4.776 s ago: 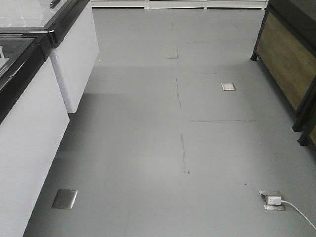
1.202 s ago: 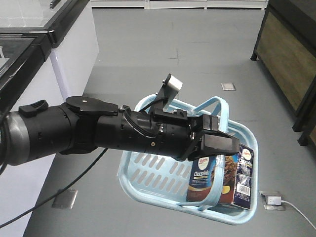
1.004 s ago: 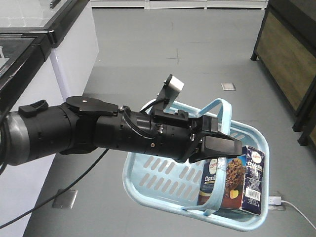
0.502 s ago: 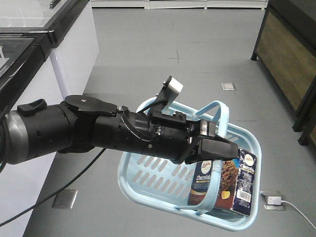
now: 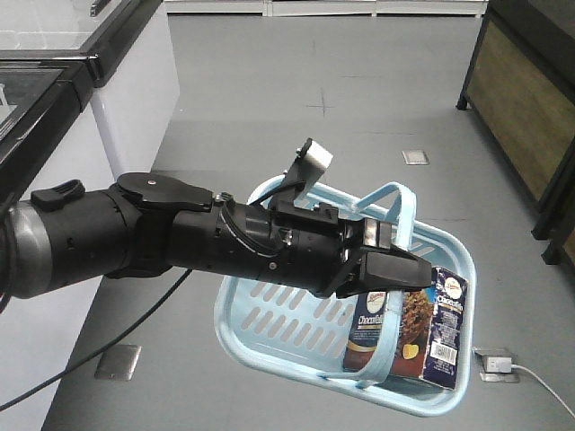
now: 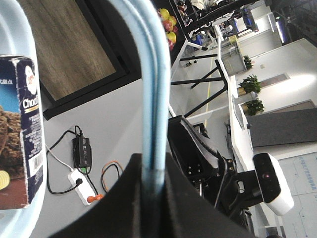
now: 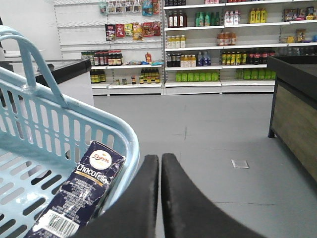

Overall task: Left arm holds basket, right arm returns cookies
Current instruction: 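Lift the light-blue basket with the left gripper in front of the robot, then hold the basket with the left gripper while the base turns toward shelves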

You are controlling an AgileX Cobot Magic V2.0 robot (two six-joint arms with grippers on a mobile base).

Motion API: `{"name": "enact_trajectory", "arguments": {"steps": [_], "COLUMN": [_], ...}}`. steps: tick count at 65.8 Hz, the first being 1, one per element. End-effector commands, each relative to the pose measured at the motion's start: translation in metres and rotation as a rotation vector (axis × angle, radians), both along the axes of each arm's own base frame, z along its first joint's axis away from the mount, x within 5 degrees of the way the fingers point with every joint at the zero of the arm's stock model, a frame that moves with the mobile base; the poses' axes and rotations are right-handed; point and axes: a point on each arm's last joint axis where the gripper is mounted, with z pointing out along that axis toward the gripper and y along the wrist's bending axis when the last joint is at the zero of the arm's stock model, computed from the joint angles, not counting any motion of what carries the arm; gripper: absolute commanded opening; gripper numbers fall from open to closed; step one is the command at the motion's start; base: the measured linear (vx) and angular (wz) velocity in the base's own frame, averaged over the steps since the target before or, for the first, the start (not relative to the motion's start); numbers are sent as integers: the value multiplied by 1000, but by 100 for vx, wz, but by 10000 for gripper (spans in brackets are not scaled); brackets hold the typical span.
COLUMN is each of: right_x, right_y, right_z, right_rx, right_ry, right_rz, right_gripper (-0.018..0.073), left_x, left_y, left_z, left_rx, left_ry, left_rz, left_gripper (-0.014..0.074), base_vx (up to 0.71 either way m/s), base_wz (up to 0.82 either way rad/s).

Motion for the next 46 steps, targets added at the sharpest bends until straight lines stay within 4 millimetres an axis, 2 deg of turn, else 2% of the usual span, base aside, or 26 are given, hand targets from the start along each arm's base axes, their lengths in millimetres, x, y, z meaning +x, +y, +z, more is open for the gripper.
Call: {"name": "enact_trajectory", "arguments": {"steps": [1, 26, 46], "right_x": [-1, -1, -1], "right_y": [0, 0, 0], "right_z": [6, 6, 6], "right_rx": [-8, -8, -8], "right_ry": [-80, -80, -80], "right_rz": [-4, -4, -4], "right_gripper": [-4, -4, -4], "left_x": [-6, -6, -6], "left_y": [4, 4, 4], "left_z": [39, 39, 39], "left_rx": [-132, -132, -132], "left_ry": [-36, -35, -35], "left_rz": [-12, -12, -12], "left_gripper": [-6, -6, -6], "base_vx": [0, 4, 20], "base_wz": [0, -2, -3]}}
